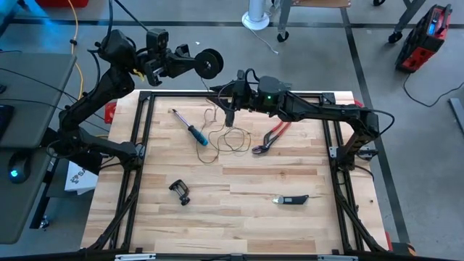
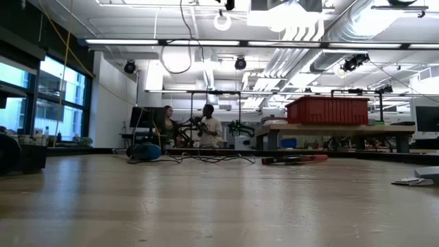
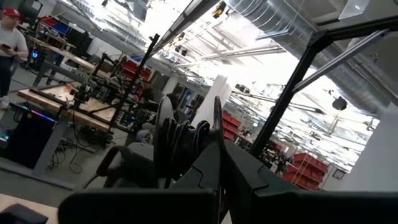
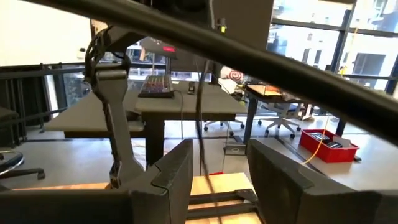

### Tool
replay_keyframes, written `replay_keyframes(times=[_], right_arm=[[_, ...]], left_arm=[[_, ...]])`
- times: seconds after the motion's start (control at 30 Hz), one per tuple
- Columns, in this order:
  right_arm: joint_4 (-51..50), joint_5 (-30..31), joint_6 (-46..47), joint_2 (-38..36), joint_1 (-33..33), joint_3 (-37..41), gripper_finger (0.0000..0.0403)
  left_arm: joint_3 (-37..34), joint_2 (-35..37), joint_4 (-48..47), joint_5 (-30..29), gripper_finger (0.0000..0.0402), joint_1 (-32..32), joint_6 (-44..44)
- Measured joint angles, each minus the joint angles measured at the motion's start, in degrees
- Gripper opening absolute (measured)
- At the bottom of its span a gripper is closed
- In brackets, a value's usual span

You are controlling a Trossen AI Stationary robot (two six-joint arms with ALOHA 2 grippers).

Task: Coil cords
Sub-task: Coil the black wire onto the black spool

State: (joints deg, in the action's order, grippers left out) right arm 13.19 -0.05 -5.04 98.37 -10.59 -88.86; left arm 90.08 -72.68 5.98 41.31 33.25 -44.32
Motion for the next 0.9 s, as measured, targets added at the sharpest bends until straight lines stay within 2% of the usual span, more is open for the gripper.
replay_keyframes(times=[0.3,0.6,0.9], right_arm=[[-0.06,-2.12,-0.42,0.0,0.07,0.0,0.0142],[1.73,-2.1,0.0,1.38,0.07,0.0,0.0082],[2.58,-0.78,0.04,2.96,0.5,0.0,0.0074]], left_arm=[[0.0,-0.18,-0.02,0.07,0.0,-0.08,0.01],[0.0,-0.23,0.13,-0.5,0.0,-0.08,0.08],[0.0,-0.23,0.21,-0.47,0.0,-0.08,0.03]])
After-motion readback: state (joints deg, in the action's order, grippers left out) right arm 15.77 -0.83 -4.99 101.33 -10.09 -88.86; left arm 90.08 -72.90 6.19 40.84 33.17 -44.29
